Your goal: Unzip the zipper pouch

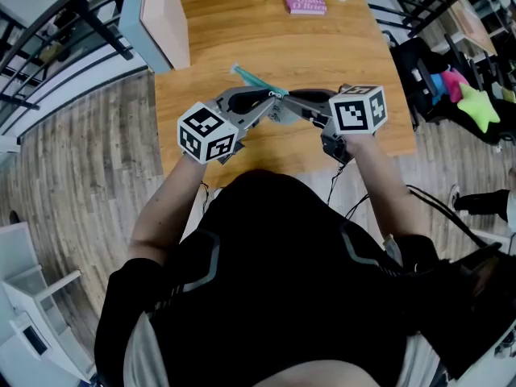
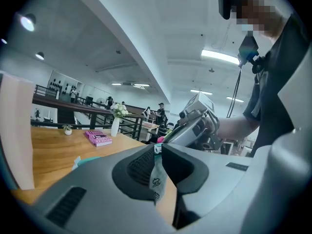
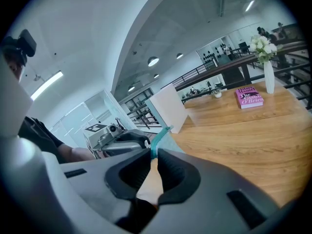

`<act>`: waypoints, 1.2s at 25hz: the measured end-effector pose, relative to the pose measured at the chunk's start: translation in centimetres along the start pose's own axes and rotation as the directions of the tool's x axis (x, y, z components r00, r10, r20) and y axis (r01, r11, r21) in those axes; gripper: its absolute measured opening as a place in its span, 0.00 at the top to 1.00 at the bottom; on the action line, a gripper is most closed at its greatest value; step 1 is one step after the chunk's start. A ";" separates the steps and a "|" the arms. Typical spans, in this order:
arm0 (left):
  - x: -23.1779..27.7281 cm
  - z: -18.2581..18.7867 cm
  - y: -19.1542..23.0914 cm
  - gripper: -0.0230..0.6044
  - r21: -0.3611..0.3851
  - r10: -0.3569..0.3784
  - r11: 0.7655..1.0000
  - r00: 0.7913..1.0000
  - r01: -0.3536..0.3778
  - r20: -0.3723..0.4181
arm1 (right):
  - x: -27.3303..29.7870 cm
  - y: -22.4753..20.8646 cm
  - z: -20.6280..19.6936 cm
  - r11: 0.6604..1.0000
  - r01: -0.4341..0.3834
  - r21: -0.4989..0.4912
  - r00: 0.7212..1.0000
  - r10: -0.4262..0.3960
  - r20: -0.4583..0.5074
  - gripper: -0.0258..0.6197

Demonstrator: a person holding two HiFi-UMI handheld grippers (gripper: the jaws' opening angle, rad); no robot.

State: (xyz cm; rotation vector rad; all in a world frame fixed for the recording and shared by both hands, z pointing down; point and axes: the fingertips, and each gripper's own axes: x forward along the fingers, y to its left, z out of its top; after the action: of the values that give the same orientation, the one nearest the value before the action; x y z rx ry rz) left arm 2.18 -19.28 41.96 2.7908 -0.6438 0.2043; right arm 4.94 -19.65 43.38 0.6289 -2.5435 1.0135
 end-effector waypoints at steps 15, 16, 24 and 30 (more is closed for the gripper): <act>0.4 -0.6 -0.3 0.91 0.004 0.039 0.999 0.998 -0.039 -0.046 | 0.4 -0.1 -0.3 0.997 0.036 -0.075 0.999 -0.038 -0.019 0.88; 0.4 -0.7 -0.3 0.91 0.004 0.050 0.999 0.997 -0.050 -0.050 | 0.4 -0.2 -0.3 0.994 0.048 -0.093 0.998 -0.050 -0.022 0.88; 0.2 -1.2 0.3 0.92 -0.034 0.109 0.993 0.991 -0.112 -0.081 | 1.0 0.1 -0.8 0.975 0.109 -0.195 0.991 -0.121 -0.054 0.89; -1.3 -1.4 2.4 0.92 -0.115 0.166 0.978 0.983 -0.174 -0.078 | 0.7 0.6 -1.6 0.975 0.088 -0.203 0.991 -0.107 -0.085 0.89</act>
State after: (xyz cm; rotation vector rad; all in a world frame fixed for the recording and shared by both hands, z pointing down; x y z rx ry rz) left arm -0.18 -20.35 43.61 2.6022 -0.8493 0.2827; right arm 4.22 -18.35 44.48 0.6256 -2.4635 0.7274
